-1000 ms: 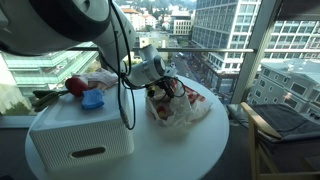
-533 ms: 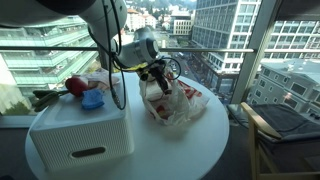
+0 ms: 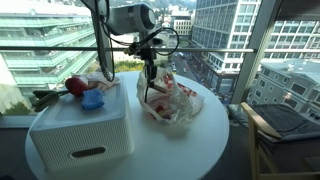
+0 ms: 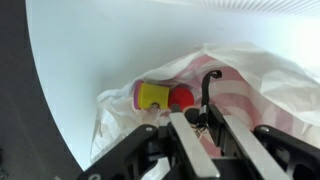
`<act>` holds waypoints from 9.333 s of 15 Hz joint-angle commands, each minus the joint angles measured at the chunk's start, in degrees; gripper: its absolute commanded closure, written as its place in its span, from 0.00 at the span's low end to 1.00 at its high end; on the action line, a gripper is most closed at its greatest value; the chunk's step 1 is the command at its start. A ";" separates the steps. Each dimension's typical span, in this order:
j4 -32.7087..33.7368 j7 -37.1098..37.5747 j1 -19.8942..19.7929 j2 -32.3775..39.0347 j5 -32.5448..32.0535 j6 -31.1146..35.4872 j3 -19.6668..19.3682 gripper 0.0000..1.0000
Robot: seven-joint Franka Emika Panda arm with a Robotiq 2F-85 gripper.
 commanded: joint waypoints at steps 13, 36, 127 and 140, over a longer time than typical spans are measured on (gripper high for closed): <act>-8.59 -18.22 -1.71 -23.54 16.26 -14.49 11.10 0.93; -40.13 -71.00 -2.49 -33.86 16.04 15.05 17.43 0.08; -62.31 4.61 15.37 -40.81 -36.39 52.77 -5.24 0.79; -62.25 -35.62 0.93 -39.74 9.11 50.84 13.40 0.58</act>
